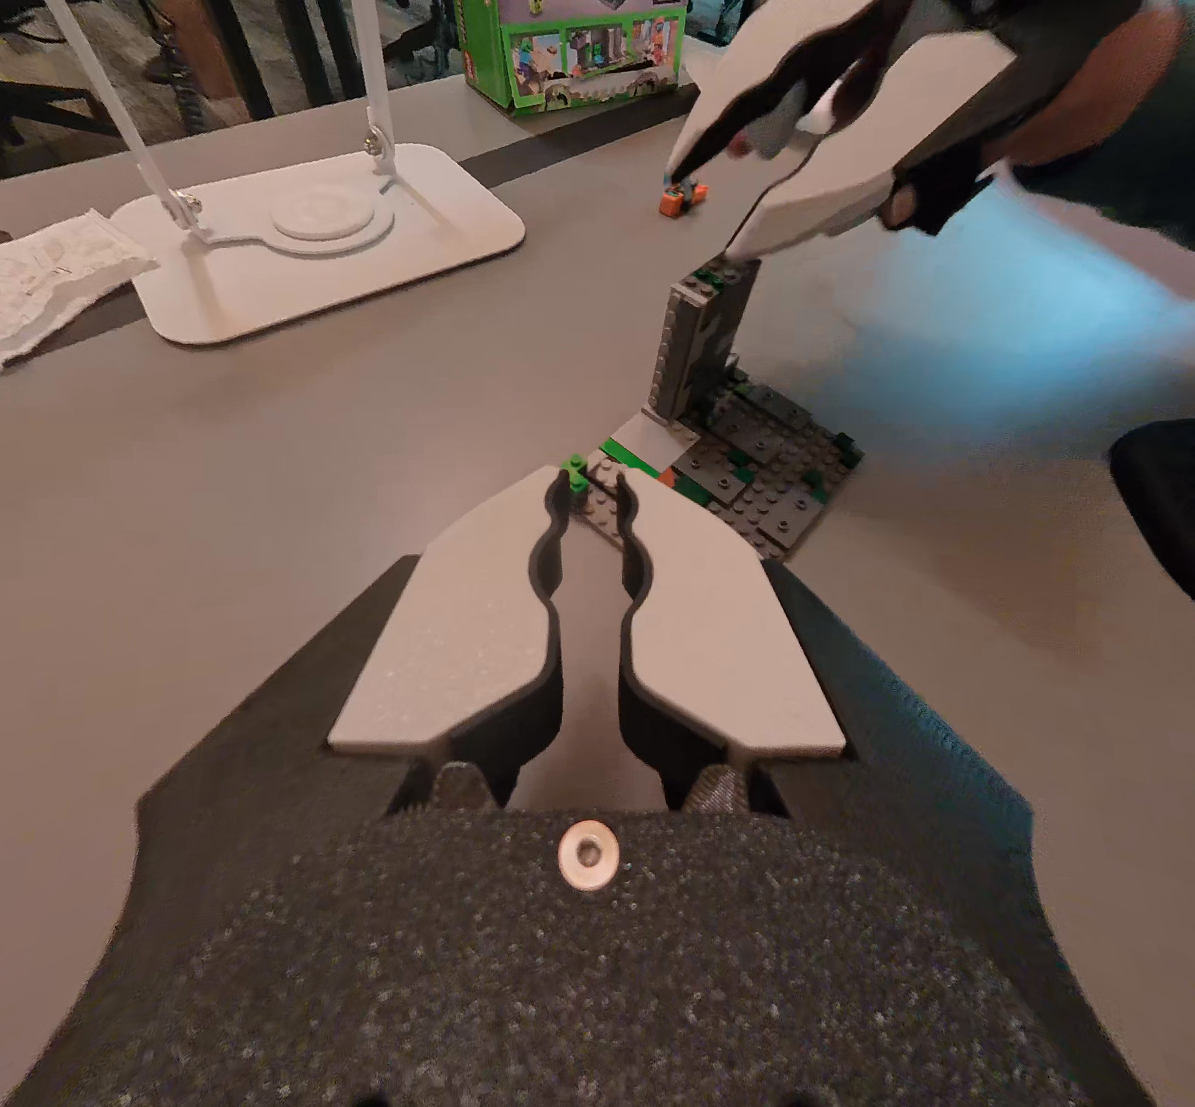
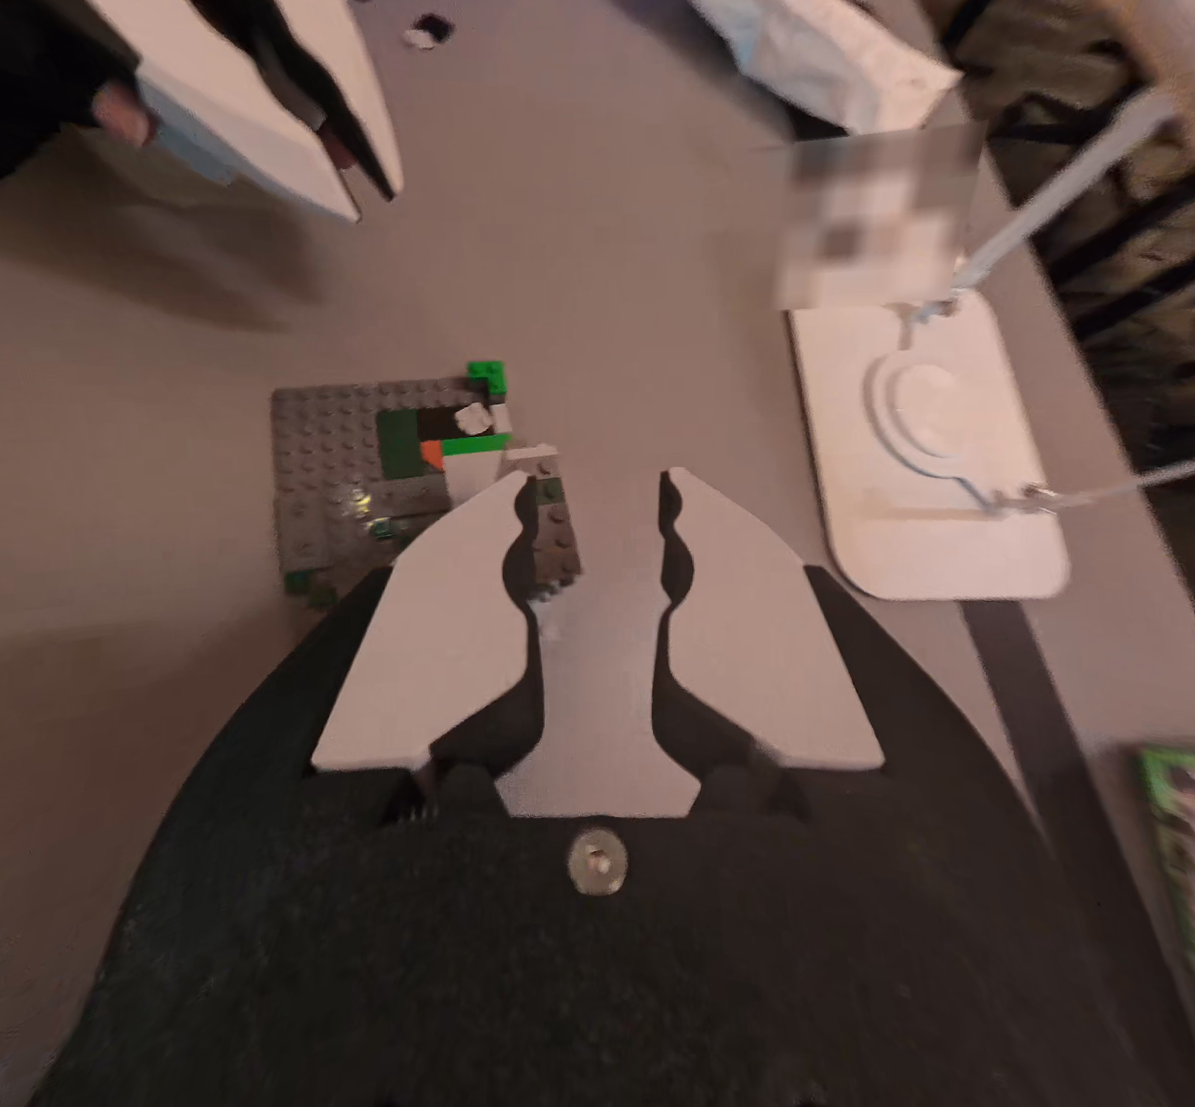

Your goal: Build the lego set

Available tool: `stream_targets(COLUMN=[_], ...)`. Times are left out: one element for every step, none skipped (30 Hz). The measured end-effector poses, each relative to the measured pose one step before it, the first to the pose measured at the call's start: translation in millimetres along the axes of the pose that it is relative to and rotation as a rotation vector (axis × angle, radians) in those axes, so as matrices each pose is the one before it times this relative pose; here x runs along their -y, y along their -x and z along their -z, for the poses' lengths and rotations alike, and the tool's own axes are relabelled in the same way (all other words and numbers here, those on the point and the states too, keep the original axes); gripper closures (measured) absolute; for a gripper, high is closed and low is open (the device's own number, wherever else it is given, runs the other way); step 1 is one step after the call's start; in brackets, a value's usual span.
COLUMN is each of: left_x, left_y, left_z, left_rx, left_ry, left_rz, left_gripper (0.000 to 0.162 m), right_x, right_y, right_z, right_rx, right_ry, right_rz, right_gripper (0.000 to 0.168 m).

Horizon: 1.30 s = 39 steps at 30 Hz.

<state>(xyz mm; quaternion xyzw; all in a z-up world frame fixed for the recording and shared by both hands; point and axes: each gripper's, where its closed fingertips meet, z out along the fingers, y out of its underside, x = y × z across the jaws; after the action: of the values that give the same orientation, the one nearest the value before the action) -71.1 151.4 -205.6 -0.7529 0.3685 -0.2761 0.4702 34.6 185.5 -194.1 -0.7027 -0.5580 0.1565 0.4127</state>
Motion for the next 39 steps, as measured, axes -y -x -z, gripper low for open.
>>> stream_targets(left_x=[2.32,3.03,3.47,4.09,4.68,5.31,5.62,5.96,5.97,5.68,4.92,4.22,3.15,2.01,1.17,0.34,-0.76,-1.72,-1.96,-2.56,-3.32,-3.64,-3.23,-2.26,-1.66,-1.07,-1.02,-0.92,-0.7,-0.84,-0.96,-0.91,-0.32,0.51,1.18,1.35,1.34,1.34,0.96], left_y=[2.25,2.29,2.05,1.67,1.43,0.93,0.95,0.7,0.86,0.58,0.37,0.57,1.07,1.04,0.92,0.96,1.53,1.97,2.23,2.84,3.63,4.56,5.27,5.64,5.51,5.15,5.17,4.88,4.39,4.27,3.65,2.57,1.94,1.44,1.03,0.51,0.11,-0.14,-0.18], left_z=[-1.44,-1.99,-2.51,-2.99,-3.25,-3.21,-3.27,-3.22,-3.22,-3.07,-3.08,-2.88,-2.57,-2.09,-1.27,-0.65,0.06,0.75,1.58,2.18,2.34,2.3,2.23,2.21,1.88,1.76,1.35,0.76,0.24,-0.36,-0.66,-0.49,-0.28,0.06,0.65,0.75,0.99,1.03,0.74], left_rx=[0.0108,0.0096,0.0078,0.0061,0.0069,0.0068,0.0089,0.0096,0.0109,0.0089,0.0066,0.0074,0.0093,0.01,0.0091,0.008,0.0099,0.0101,0.0103,0.0126,0.0154,0.0189,0.0198,0.0189,0.0158,0.0141,0.0162,0.0149,0.0108,0.009,0.0043,-0.0021,-0.005,-0.0058,-0.0052,-0.0053,-0.0043,-0.0026,-0.0016], left_ry=[-0.0067,-0.0071,-0.0073,-0.0085,-0.0095,-0.012,-0.012,-0.0137,-0.014,-0.0131,-0.0106,-0.011,-0.0083,-0.006,-0.0044,-0.0043,-0.0019,-0.001,-0.0037,-0.0036,-0.0008,0.001,0.0004,-0.0029,-0.0042,-0.0067,-0.007,-0.0069,-0.009,-0.0071,-0.0043,-0.0013,-0.0032,-0.0057,-0.007,-0.0067,-0.0059,-0.0057,-0.0044], left_rz=[-0.0102,-0.0086,-0.0061,-0.006,-0.0064,-0.009,-0.012,-0.0141,-0.0147,-0.0102,-0.0043,-0.001,0.0022,0.0002,0.0004,0.0012,0.0011,0.003,0.0027,0.0017,-0.0011,-0.0036,-0.0001,0.0084,0.0168,0.0191,0.0161,0.014,0.0134,0.0109,0.0043,-0.0013,-0.0023,-0.0008,-0.002,-0.0058,-0.0111,-0.0154,-0.0165], left_gripper=[0.15,0.151,0.153,0.154,0.155,0.157,0.159,0.161,0.162,0.162,0.162,0.162,0.162,0.162,0.162,0.162,0.162,0.162,0.162,0.162,0.162,0.162,0.162,0.162,0.162,0.162,0.162,0.162,0.162,0.162,0.162,0.162,0.162,0.162,0.162,0.162,0.162,0.162,0.162], right_x=[3.83,4.1,3.54,4.2,5.06,5.32,5.76,5.86,4.83,3.72,2.89,2.52,2.06,0.24,-1.28,-2.01,-2.97,-3.82,-5.27,-7.07,-7.6,-8.2,-8.73,-8.38,-8.54,-9.0,-7.94,-5.48,-2.78,-1.88,-0.74,2.16,3.7,4.6,4.13,2.2,-0.09,-1.86,-1.79], right_y=[-5.34,-6.12,-7.12,-5.71,-5.06,-4.03,-2.28,-3.2,-3.77,-3.45,-2.88,-2.85,-3.06,-2.88,-1.9,-1.11,-1.47,-2.63,-3.35,-2.25,-2.77,-3.7,-4.06,-3.97,-4.08,-3.86,-2.49,-1.35,-0.2,-0.68,0.22,2.66,1.22,-0.05,-0.86,-1.54,-1.81,-1.82,-1.69], right_z=[6.36,6.6,6.58,6.02,5.98,5.59,5.1,4.92,4.19,3.49,2.69,2.24,1.76,1.03,0.46,0.2,0.06,0.0,-0.01,-0.37,-0.71,-0.97,-1.54,-1.84,-2.22,-2.58,-2.75,-2.69,-2.7,-2.63,-2.26,-1.16,0.04,0.86,1.15,1.15,0.95,0.86,0.88], right_rx=[-0.0671,-0.0722,-0.075,-0.0576,-0.0483,-0.0375,-0.027,-0.0351,-0.039,-0.0354,-0.0301,-0.0284,-0.0295,-0.0289,-0.0223,-0.0152,-0.0165,-0.0276,-0.0343,-0.0249,-0.0225,-0.0232,-0.0189,-0.0118,-0.0047,0.0012,0.0108,0.0177,0.0236,0.0186,0.0249,0.041,0.0276,0.0147,0.0058,-0.0024,-0.0053,-0.0062,-0.0048], right_ry=[0.0049,0.0041,0.0072,0.0021,-0.0077,-0.0118,-0.0173,-0.0204,-0.016,-0.0097,-0.006,-0.0085,-0.0094,-0.0007,0.0037,0.0034,0.0027,-0.0006,0.0009,0.0085,0.0064,0.0073,0.01,0.0041,0.0031,0.0064,0.0004,-0.0136,-0.0261,-0.0241,-0.0204,-0.0274,-0.0283,-0.0263,-0.0218,-0.0118,-0.0011,0.0104,0.0098], right_rz=[-0.0019,-0.0026,-0.0102,-0.0177,-0.0261,-0.0305,-0.0268,-0.0258,-0.0233,-0.0213,-0.0219,-0.0246,-0.0236,-0.0167,-0.0155,-0.0214,-0.0224,-0.0132,-0.0059,-0.0097,-0.0164,-0.0132,-0.0067,-0.0075,-0.0182,-0.0296,-0.0328,-0.0338,-0.0352,-0.0377,-0.0377,-0.0347,-0.0277,-0.0146,-0.002,0.0087,0.0168,0.0193,0.0175], right_gripper=[0.133,0.135,0.137,0.137,0.139,0.141,0.145,0.15,0.156,0.158,0.159,0.161,0.162,0.164,0.166,0.167,0.168,0.168,0.168,0.168,0.168,0.168,0.168,0.168,0.168,0.168,0.168,0.168,0.168,0.168,0.168,0.168,0.168,0.168,0.168,0.168,0.168,0.168,0.168])
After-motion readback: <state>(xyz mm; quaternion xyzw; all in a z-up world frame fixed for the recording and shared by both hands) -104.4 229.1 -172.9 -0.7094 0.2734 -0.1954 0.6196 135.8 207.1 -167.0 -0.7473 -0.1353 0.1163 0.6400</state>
